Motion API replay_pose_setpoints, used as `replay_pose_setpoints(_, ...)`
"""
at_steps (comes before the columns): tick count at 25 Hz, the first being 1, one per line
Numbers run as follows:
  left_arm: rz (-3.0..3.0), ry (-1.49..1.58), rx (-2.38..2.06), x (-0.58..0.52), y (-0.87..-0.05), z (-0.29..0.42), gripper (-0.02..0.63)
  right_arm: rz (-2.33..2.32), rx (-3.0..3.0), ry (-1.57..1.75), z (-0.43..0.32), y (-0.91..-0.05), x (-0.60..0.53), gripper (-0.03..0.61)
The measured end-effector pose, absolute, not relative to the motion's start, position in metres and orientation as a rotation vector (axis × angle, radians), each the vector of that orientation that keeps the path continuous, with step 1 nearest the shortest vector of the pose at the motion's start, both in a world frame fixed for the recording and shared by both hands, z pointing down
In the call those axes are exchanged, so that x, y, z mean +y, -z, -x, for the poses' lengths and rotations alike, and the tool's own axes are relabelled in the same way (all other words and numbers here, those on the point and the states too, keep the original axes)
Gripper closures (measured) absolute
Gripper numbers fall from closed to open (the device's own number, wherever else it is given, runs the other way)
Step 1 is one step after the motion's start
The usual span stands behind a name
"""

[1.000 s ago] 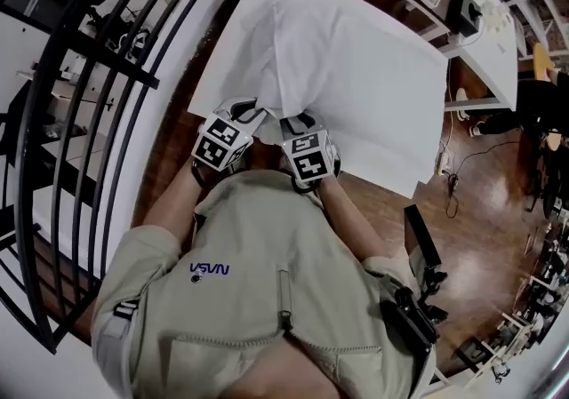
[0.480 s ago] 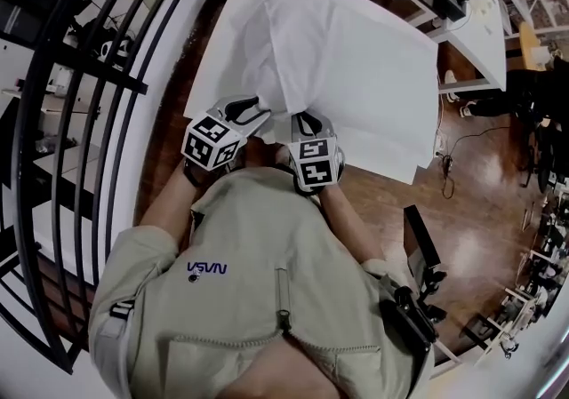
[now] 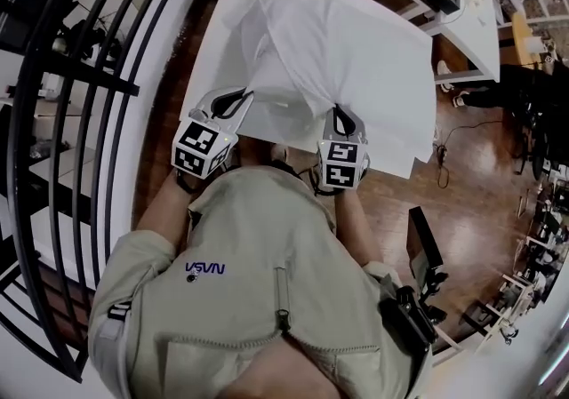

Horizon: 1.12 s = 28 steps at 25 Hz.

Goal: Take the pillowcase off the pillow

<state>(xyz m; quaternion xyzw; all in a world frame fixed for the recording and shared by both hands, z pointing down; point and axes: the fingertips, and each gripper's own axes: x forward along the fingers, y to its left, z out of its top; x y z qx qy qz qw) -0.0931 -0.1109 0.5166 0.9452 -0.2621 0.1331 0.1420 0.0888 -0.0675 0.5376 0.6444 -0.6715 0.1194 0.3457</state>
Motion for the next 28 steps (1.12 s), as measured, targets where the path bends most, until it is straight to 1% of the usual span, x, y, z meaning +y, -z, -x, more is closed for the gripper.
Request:
replay_pose_setpoints(3,-2.719,-0.398,-0.729,-0.102,-0.524,0.088,0.58,-1.647,-1.668,-0.3,-0.096,-0.559,-0.07,0.571)
replay_pose_setpoints(7,-2.694,-0.556,-0.651,-0.085,-0.564,0.086,0.574,-1.446,-1.701,-0.485,-0.077,-0.6,-0.058,0.565)
replay_pose_setpoints(8,-2.701,-0.594,-0.631,-0.081,-0.57,0.087,0.571,-1.398,-1.734,-0.537,-0.072,-0.602,-0.053,0.546)
replay_pose_setpoints(10,-2.71,-0.622,-0.608,-0.076,-0.574,0.089,0.561,-1.299,-1.824,-0.643,-0.06,-0.591,-0.042,0.468)
replay_pose_setpoints(11,-2.714,-0.616,-0.605,-0.076,-0.572,0.089,0.554,-1.252,-1.871,-0.672,-0.055,-0.579,-0.039,0.441)
replay_pose_setpoints(12,-2.718,-0.606,-0.606,-0.077,-0.568,0.09,0.545,-1.212,-1.918,-0.671,-0.05,-0.563,-0.039,0.428)
replay_pose_setpoints(15,-2.735,-0.567,-0.642,-0.084,-0.549,0.095,0.532,-1.153,-2.062,-0.535,-0.035,-0.506,-0.06,0.428)
replay_pose_setpoints(17,-2.73,-0.521,-0.717,-0.092,-0.535,0.101,0.537,-1.152,-2.139,-0.437,-0.028,-0.48,-0.089,0.428)
replay_pose_setpoints(23,-2.603,-0.513,-1.044,-0.147,-0.523,0.115,0.538,-1.085,-2.203,-0.209,-0.005,-0.475,-0.176,0.427)
replay_pose_setpoints(25,-2.57,-0.557,-1.053,-0.164,-0.528,0.11,0.512,-1.056,-2.231,-0.169,0.004,-0.475,-0.195,0.402)
replay_pose_setpoints(27,-2.552,-0.599,-1.041,-0.18,-0.536,0.102,0.471,-1.018,-2.234,-0.144,0.012,-0.481,-0.211,0.398)
replay_pose_setpoints(28,-2.548,-0.612,-1.039,-0.188,-0.54,0.098,0.462,-0.996,-2.218,-0.133,0.016,-0.486,-0.219,0.395)
